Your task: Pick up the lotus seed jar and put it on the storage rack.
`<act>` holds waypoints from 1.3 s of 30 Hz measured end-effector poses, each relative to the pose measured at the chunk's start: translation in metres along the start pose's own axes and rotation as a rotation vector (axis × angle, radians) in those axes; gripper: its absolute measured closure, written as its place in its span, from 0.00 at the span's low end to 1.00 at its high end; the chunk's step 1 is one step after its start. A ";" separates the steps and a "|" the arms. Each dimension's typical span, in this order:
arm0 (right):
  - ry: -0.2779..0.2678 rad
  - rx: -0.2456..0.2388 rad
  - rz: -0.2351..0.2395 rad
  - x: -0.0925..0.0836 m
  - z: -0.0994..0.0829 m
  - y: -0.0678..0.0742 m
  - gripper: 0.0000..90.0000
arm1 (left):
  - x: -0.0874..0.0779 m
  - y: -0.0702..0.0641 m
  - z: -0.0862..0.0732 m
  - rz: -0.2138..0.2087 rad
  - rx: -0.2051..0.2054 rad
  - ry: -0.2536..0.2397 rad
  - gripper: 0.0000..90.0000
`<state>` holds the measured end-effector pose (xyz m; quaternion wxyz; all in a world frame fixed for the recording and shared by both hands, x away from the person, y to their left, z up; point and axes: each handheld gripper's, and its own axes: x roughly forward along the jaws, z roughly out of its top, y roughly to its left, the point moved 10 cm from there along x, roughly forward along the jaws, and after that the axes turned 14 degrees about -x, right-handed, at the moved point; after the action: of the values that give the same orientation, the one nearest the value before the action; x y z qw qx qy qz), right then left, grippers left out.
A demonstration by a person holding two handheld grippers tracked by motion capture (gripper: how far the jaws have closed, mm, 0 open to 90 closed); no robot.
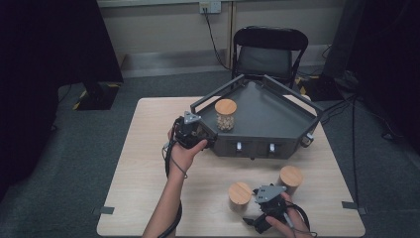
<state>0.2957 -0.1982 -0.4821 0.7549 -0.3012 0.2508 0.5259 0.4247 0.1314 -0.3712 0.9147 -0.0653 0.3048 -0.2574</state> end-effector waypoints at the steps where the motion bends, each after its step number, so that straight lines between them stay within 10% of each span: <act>1: 0.000 0.000 0.000 0.000 0.000 0.000 0.00 | 0.000 0.000 -0.001 0.002 0.001 -0.003 0.07; 39: 0.000 0.000 0.000 0.000 0.000 0.000 0.00 | -0.006 0.015 -0.035 -0.028 -0.041 0.001 0.07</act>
<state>0.2957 -0.1982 -0.4821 0.7549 -0.3011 0.2508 0.5259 0.4062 0.1485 -0.3998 0.9094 -0.0879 0.3093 -0.2638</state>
